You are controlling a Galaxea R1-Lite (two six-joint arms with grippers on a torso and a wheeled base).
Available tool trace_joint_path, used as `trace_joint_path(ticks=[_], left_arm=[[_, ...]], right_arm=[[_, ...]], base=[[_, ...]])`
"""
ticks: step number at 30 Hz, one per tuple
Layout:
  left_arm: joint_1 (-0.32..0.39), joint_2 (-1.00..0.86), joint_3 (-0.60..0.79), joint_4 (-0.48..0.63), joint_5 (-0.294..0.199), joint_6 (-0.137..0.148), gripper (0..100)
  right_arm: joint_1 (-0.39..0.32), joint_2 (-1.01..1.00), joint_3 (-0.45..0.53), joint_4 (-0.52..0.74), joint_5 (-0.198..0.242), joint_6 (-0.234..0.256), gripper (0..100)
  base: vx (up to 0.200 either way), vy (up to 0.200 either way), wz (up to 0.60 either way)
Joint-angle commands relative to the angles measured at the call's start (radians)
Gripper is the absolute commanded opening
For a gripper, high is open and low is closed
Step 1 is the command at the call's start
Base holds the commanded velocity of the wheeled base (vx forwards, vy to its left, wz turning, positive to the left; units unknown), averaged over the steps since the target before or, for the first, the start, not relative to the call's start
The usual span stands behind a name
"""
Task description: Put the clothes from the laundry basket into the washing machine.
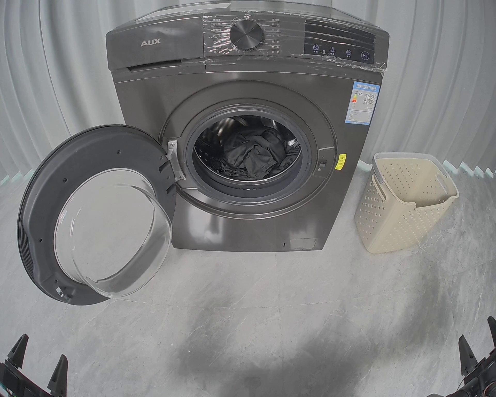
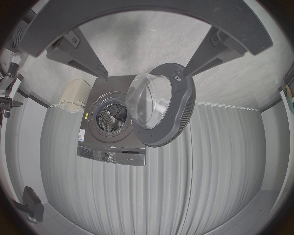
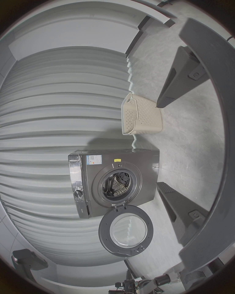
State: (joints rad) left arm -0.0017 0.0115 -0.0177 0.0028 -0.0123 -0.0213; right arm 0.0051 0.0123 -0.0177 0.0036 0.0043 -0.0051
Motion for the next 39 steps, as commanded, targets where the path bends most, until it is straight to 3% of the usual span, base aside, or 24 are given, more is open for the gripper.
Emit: trace_joint_path(ticks=[1, 21, 28, 39], left_arm=[[0.000, -0.011, 0.016, -0.001, 0.002, -0.005, 100], [0.000, -0.011, 0.016, -0.001, 0.005, -0.014, 100], [0.000, -0.011, 0.018, -0.001, 0.000, 0.018, 100], [0.003, -0.011, 0.018, -0.003, 0.003, 0.015, 100]], right_arm=[[0.001, -0.012, 0.018, -0.001, 0.013, -0.003, 100], [0.001, -0.012, 0.018, -0.001, 0.014, -0.003, 100], [0.001, -0.012, 0.018, -0.001, 0.014, -0.003, 100], [0.001, -0.012, 0.018, -0.001, 0.014, -0.001, 100]], base=[[0.000, 0.200, 0.00], [0.000, 0.200, 0.00], [0.000, 0.000, 0.00], [0.000, 0.000, 0.00]])
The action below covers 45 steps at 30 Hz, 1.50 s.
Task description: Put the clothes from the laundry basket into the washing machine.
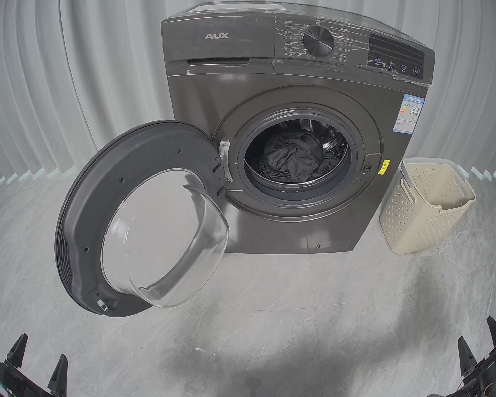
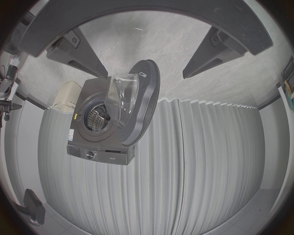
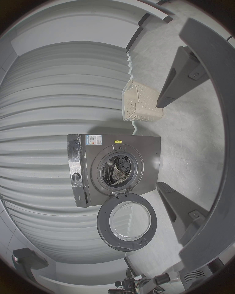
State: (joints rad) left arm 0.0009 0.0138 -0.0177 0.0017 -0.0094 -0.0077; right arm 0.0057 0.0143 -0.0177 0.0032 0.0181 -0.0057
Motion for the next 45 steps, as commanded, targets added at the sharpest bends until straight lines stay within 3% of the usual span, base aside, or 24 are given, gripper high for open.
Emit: trace_joint_path(ticks=[1, 3, 6, 8, 12, 15, 20, 27, 30, 34, 39, 45], left_arm=[[0.001, -0.014, 0.018, -0.002, 0.000, 0.005, 100], [0.001, -0.014, 0.016, -0.006, 0.000, 0.005, 100], [0.008, 0.077, -0.225, -0.022, -0.001, -0.012, 100], [-0.010, 0.167, -0.303, -0.016, -0.012, -0.011, 100], [-0.056, 0.388, -0.321, -0.042, -0.015, 0.003, 100], [-0.085, 0.509, -0.329, -0.129, -0.014, 0.005, 100], [-0.087, 0.758, -0.341, -0.342, -0.014, 0.005, 100], [-0.087, 0.953, -0.401, -0.459, -0.015, 0.008, 100], [-0.090, 1.005, -0.423, -0.479, -0.018, 0.006, 100], [-0.090, 1.043, -0.426, -0.496, -0.070, 0.002, 100], [-0.093, 1.048, -0.423, -0.496, -0.087, 0.005, 100], [-0.188, 1.000, -0.407, -0.493, -0.164, -0.009, 100]], right_arm=[[0.000, -0.014, 0.018, 0.000, 0.000, 0.000, 100], [0.000, -0.014, 0.018, 0.000, 0.000, 0.000, 100], [0.000, -0.014, 0.018, 0.000, 0.000, 0.000, 100], [0.000, -0.014, 0.018, 0.000, 0.000, 0.000, 100], [0.000, -0.014, 0.018, 0.000, -0.004, 0.001, 100], [0.000, -0.014, 0.018, 0.000, -0.004, 0.001, 100], [0.000, -0.014, 0.018, 0.000, -0.006, 0.001, 100], [0.000, -0.014, 0.018, 0.000, -0.007, 0.003, 100], [0.000, -0.014, 0.018, 0.000, -0.009, 0.003, 100], [0.000, -0.014, 0.018, 0.000, -0.009, 0.003, 100], [0.000, -0.014, 0.018, 0.000, -0.009, 0.003, 100], [0.000, -0.014, 0.018, 0.000, -0.009, 0.003, 100]], base=[[0.000, 0.000, 0.00], [0.000, 0.000, 0.00], [0.000, 0.000, 0.00], [0.000, 0.000, 0.00], [0.000, 0.000, 0.00], [0.000, 0.000, 0.00], [0.000, 0.000, 0.00], [0.000, 0.000, 0.00], [0.000, 0.000, 0.00], [0.000, 0.000, 0.00], [0.000, 0.000, 0.00], [0.000, 0.000, 0.00]])
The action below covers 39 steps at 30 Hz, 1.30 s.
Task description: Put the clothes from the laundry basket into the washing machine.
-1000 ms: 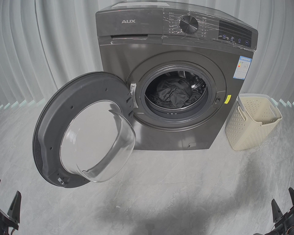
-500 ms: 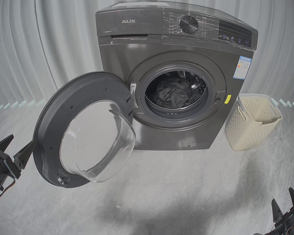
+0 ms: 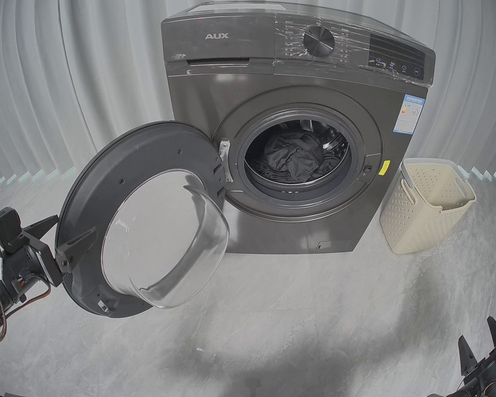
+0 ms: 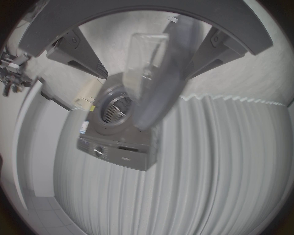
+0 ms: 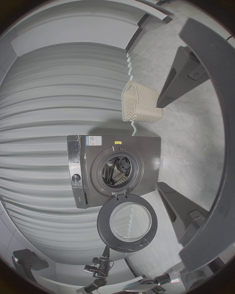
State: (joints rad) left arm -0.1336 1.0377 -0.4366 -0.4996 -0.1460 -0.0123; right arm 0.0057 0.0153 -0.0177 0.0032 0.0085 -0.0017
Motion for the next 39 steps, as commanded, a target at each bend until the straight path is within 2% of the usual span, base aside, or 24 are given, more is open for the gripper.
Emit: trace_joint_path(ticks=[1, 4, 7, 16, 18, 19, 21, 24, 28, 33, 36, 39], left_arm=[[-0.072, -0.033, 0.015, 0.015, -0.029, -0.003, 100], [-0.155, -0.051, 0.024, 0.012, -0.020, -0.005, 100], [-0.190, -0.061, 0.024, 0.016, -0.017, -0.005, 100], [-0.179, -0.079, -0.019, 0.006, 0.022, -0.003, 100], [-0.135, -0.110, -0.048, 0.006, 0.059, -0.001, 100], [-0.135, -0.110, -0.048, 0.006, 0.059, -0.001, 100], [-0.054, -0.102, -0.065, 0.006, 0.057, 0.009, 100], [-0.009, -0.067, -0.073, 0.006, 0.054, 0.015, 100], [0.014, 0.016, -0.076, -0.011, 0.052, 0.018, 100], [0.045, 0.133, -0.076, -0.089, 0.028, 0.018, 100], [0.077, 0.234, -0.076, -0.183, 0.003, 0.020, 100], [0.065, 0.257, -0.062, -0.251, -0.009, 0.018, 100]], right_arm=[[0.000, -0.015, 0.018, 0.000, 0.001, -0.001, 100], [0.000, -0.015, 0.018, 0.000, 0.001, -0.001, 100], [0.000, -0.015, 0.018, 0.000, 0.001, -0.001, 100], [0.000, -0.015, 0.018, 0.000, 0.001, 0.000, 100], [0.000, -0.015, 0.018, 0.000, 0.001, 0.000, 100], [0.000, -0.015, 0.018, 0.000, 0.001, 0.000, 100], [0.000, -0.015, 0.018, 0.000, 0.001, -0.001, 100], [0.000, -0.015, 0.018, 0.000, 0.001, 0.000, 100], [0.000, -0.015, 0.018, 0.000, 0.001, 0.000, 100], [0.000, -0.015, 0.018, 0.000, 0.001, 0.000, 100], [0.000, -0.015, 0.018, 0.000, 0.001, 0.002, 100], [0.000, -0.015, 0.018, 0.000, 0.001, 0.000, 100]], base=[[0.000, 0.000, 0.00], [0.000, 0.000, 0.00], [0.000, 0.000, 0.00], [0.000, 0.000, 0.00], [0.000, 0.000, 0.00], [0.000, 0.000, 0.00], [0.000, 0.000, 0.00], [0.000, 0.000, 0.00], [0.000, 0.000, 0.00], [0.000, 0.000, 0.00], [0.000, 0.000, 0.00], [0.000, 0.000, 0.00]])
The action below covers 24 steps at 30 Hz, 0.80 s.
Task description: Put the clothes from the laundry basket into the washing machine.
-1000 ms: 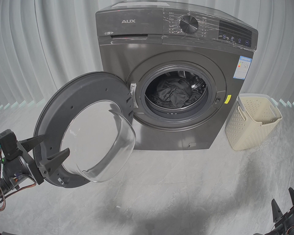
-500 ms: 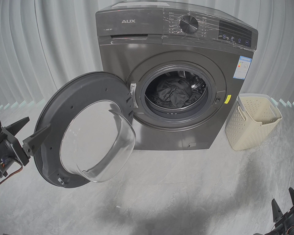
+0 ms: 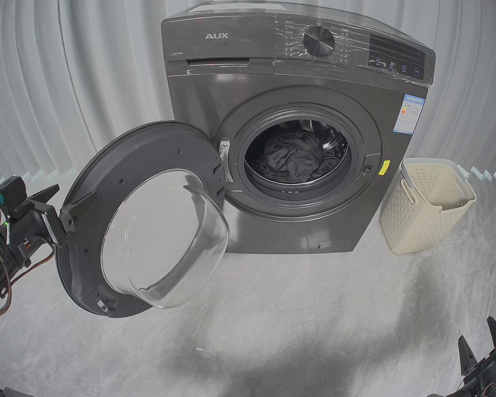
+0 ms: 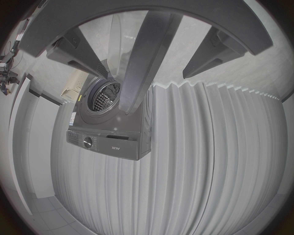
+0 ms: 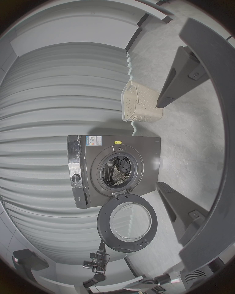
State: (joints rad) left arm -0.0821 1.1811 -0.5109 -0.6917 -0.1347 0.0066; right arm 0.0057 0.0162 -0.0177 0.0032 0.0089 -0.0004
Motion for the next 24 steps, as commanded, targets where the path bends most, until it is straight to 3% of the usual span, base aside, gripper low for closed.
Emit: trace_joint_path(ticks=[1, 4, 7, 14, 24], left_arm=[[0.005, 0.107, 0.015, -0.061, -0.031, 0.000, 100], [-0.038, 0.095, 0.023, -0.063, -0.074, 0.000, 100], [-0.108, 0.065, 0.032, -0.058, -0.083, 0.000, 100], [-0.266, 0.026, 0.040, -0.057, -0.063, -0.004, 100], [-0.364, 0.054, 0.055, -0.057, -0.054, -0.002, 100]], right_arm=[[0.000, -0.016, 0.018, 0.000, 0.000, 0.000, 100], [0.000, -0.016, 0.018, 0.000, 0.000, -0.001, 100], [0.000, -0.016, 0.018, 0.000, 0.000, 0.000, 100], [0.000, -0.016, 0.018, 0.000, 0.000, 0.000, 100], [0.000, -0.016, 0.018, 0.000, 0.000, -0.001, 100]], base=[[0.000, 0.000, 0.00], [0.000, 0.000, 0.00], [0.000, 0.000, 0.00], [0.000, 0.000, 0.00], [0.000, 0.000, 0.00]])
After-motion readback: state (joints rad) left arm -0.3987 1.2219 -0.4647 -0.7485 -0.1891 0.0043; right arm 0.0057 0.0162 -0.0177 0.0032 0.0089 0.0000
